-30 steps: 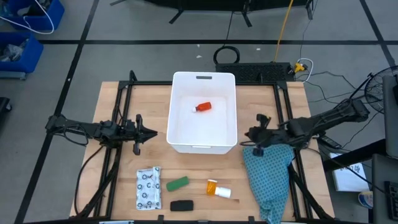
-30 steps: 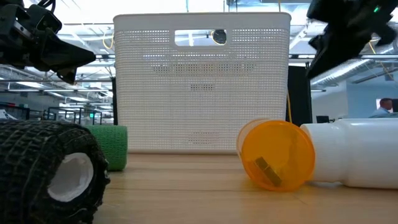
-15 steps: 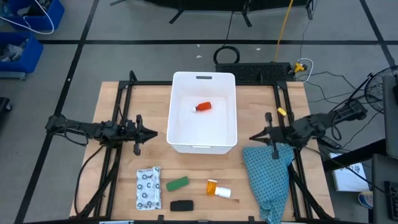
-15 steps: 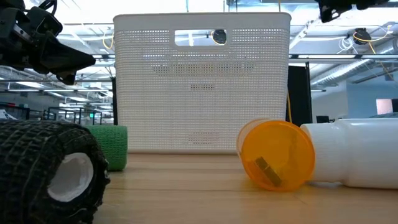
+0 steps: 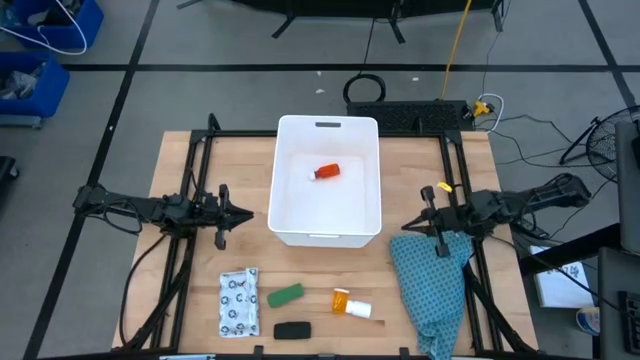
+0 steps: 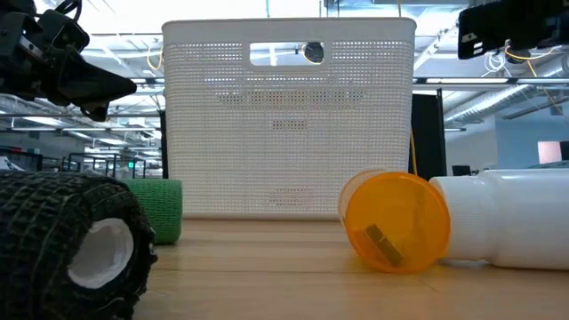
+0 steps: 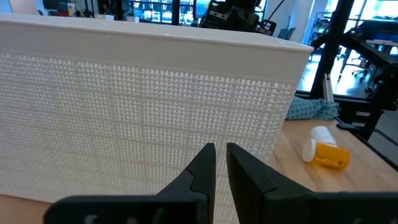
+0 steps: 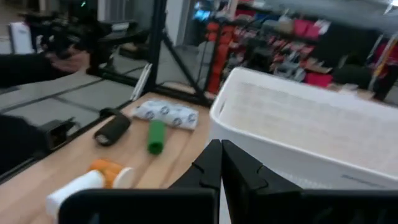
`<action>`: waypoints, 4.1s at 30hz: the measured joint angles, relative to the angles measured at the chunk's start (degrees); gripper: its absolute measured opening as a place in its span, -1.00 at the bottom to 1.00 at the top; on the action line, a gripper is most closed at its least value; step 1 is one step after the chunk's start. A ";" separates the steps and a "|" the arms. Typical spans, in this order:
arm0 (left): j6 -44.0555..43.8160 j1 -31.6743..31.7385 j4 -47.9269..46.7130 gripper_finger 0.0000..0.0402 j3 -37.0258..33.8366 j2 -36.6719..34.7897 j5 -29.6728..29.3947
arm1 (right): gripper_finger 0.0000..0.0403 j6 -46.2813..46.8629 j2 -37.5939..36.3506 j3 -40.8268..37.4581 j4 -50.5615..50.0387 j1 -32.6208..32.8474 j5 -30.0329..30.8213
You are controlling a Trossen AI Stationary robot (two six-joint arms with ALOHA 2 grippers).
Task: Pick & place medical supplies in basket/bin
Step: Put the green bandage into the basket
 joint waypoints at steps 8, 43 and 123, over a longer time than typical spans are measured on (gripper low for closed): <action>-2.50 0.00 0.05 -0.79 0.02 0.00 -1.32 | -1.00 -0.84 -0.42 -8.15 9.45 -2.76 0.47; -30.89 -30.75 -37.07 -0.98 68.95 84.28 -23.40 | -1.00 -3.08 -0.60 -8.75 11.05 -8.25 0.06; -0.74 -35.08 -33.64 -0.75 57.82 53.81 -34.36 | -1.00 -1.94 -0.50 -8.68 12.22 -8.23 0.08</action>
